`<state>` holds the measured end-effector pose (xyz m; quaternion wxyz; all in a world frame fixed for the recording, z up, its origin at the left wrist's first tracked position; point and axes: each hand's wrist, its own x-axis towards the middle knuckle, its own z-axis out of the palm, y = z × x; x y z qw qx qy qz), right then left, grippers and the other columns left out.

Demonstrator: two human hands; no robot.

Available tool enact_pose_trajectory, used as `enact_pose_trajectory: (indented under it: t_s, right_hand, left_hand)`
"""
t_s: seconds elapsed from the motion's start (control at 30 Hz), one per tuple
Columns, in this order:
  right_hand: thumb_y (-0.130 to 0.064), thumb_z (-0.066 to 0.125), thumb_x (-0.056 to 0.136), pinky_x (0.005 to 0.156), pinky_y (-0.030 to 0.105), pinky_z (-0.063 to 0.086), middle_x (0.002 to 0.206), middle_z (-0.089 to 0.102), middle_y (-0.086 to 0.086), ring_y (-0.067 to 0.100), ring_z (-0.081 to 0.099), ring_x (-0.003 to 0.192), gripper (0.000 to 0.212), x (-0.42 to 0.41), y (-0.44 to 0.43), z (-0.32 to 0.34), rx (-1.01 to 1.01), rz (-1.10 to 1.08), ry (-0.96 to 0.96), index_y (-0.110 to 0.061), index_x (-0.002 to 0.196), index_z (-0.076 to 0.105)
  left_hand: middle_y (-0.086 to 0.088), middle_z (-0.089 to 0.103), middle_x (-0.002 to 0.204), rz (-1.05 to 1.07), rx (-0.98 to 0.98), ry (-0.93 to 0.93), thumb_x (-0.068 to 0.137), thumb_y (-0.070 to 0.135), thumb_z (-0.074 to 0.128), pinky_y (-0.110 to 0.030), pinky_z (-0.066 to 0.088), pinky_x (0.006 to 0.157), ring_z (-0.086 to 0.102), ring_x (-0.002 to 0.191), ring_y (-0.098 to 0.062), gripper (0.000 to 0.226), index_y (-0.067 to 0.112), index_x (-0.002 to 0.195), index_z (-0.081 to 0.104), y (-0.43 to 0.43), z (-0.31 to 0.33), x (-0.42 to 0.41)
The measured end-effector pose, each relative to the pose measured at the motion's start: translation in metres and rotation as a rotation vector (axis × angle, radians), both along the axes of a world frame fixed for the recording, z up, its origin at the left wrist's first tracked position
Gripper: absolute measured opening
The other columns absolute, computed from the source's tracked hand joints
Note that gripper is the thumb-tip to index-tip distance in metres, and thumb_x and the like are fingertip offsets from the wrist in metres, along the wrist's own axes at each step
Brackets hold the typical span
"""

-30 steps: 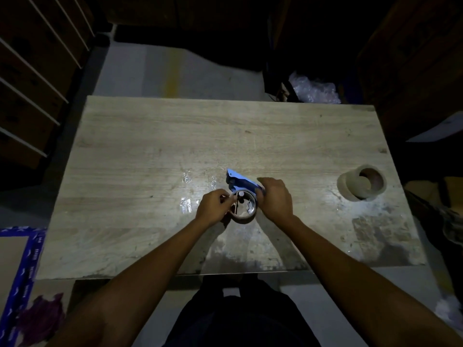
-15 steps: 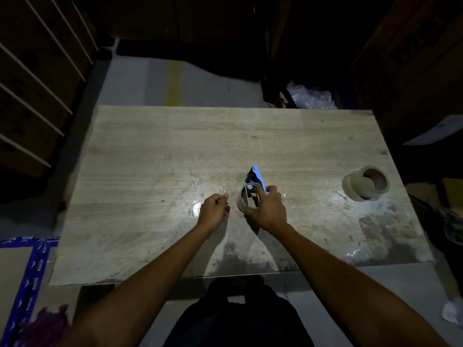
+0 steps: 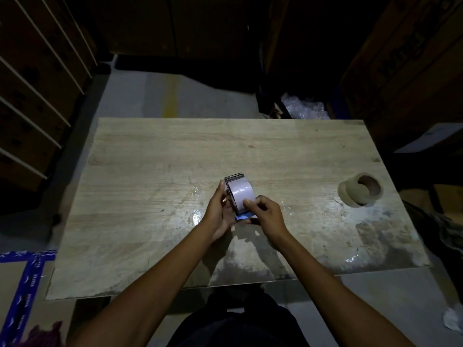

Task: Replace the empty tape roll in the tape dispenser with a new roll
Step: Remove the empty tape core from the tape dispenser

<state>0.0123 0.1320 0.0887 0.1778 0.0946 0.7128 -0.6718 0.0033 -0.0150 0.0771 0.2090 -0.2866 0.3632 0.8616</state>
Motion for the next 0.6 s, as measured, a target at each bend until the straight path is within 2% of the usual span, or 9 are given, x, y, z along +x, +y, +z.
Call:
enact_pose_trajectory:
  t_s: [0.1, 0.17, 0.23, 0.3, 0.4, 0.47, 0.53, 0.6]
  right_hand:
    - [-0.025, 0.062, 0.092, 0.068, 0.034, 0.059, 0.1, 0.068, 0.019, 0.024, 0.07, 0.089, 0.032, 0.008, -0.006, 0.016, -0.163, -0.019, -0.086, 0.005, 0.102, 0.063]
    - [-0.032, 0.061, 0.089, 0.068, 0.032, 0.057, 0.107, 0.07, 0.018, 0.024, 0.07, 0.093, 0.036, 0.012, -0.009, 0.026, -0.257, -0.034, -0.114, -0.004, 0.111, 0.065]
    - [-0.036, 0.061, 0.088, 0.07, 0.034, 0.058, 0.109, 0.071, 0.016, 0.026, 0.07, 0.097, 0.039, 0.014, -0.009, 0.034, -0.344, -0.061, -0.14, -0.008, 0.114, 0.065]
    - [-0.039, 0.06, 0.091, 0.07, 0.035, 0.059, 0.109, 0.073, 0.014, 0.026, 0.071, 0.098, 0.037, 0.015, -0.009, 0.04, -0.392, -0.078, -0.157, -0.009, 0.113, 0.066]
    - [-0.048, 0.053, 0.092, 0.075, 0.039, 0.06, 0.11, 0.074, 0.012, 0.025, 0.071, 0.101, 0.039, 0.017, -0.012, 0.049, -0.311, -0.073, -0.139, -0.018, 0.112, 0.068]
    - [-0.052, 0.046, 0.089, 0.079, 0.042, 0.059, 0.108, 0.074, 0.011, 0.025, 0.071, 0.099, 0.04, 0.016, -0.016, 0.054, -0.237, -0.076, -0.099, -0.026, 0.11, 0.068]
    - [-0.05, 0.042, 0.094, 0.075, 0.039, 0.06, 0.105, 0.074, 0.007, 0.022, 0.072, 0.095, 0.035, 0.014, -0.019, 0.059, -0.215, -0.101, -0.067, -0.029, 0.107, 0.068]
    - [-0.042, 0.041, 0.099, 0.075, 0.039, 0.06, 0.1, 0.074, 0.004, 0.019, 0.073, 0.089, 0.031, 0.011, -0.022, 0.062, -0.241, -0.14, -0.085, -0.027, 0.102, 0.068]
  left_hand:
    - [-0.014, 0.074, 0.106, 0.035, 0.071, 0.025, 0.099, 0.051, 0.045, -0.047, 0.057, 0.084, 0.071, 0.093, -0.031, 0.051, 0.01, 0.121, 0.065, -0.004, 0.018, -0.006]
    - [-0.016, 0.069, 0.118, 0.022, 0.065, 0.056, 0.099, 0.043, 0.048, -0.044, 0.057, 0.086, 0.069, 0.099, -0.03, 0.047, 0.008, 0.126, 0.062, -0.005, 0.029, -0.007]
    - [-0.017, 0.063, 0.13, -0.009, 0.007, 0.14, 0.099, 0.033, 0.049, -0.04, 0.058, 0.089, 0.065, 0.11, -0.029, 0.046, 0.006, 0.135, 0.055, -0.008, 0.033, -0.007]
    - [-0.016, 0.062, 0.133, -0.049, -0.088, 0.236, 0.1, 0.025, 0.049, -0.038, 0.058, 0.092, 0.064, 0.115, -0.029, 0.042, 0.007, 0.138, 0.052, -0.011, 0.036, -0.003]
    - [-0.014, 0.064, 0.132, -0.091, -0.207, 0.312, 0.096, 0.023, 0.057, -0.042, 0.054, 0.098, 0.063, 0.12, -0.031, 0.044, 0.01, 0.137, 0.053, -0.013, 0.043, 0.007]
    - [-0.009, 0.07, 0.122, -0.102, -0.298, 0.368, 0.096, 0.014, 0.059, -0.038, 0.057, 0.091, 0.068, 0.111, -0.027, 0.034, 0.014, 0.13, 0.057, -0.014, 0.047, 0.012]
    - [-0.004, 0.072, 0.114, -0.111, -0.421, 0.416, 0.098, 0.006, 0.056, -0.033, 0.059, 0.086, 0.068, 0.107, -0.026, 0.03, 0.019, 0.125, 0.059, -0.015, 0.053, 0.015]
    - [0.003, 0.068, 0.122, -0.127, -0.543, 0.492, 0.097, 0.014, 0.057, -0.031, 0.057, 0.091, 0.065, 0.114, -0.021, 0.035, 0.027, 0.129, 0.056, -0.017, 0.06, 0.017]
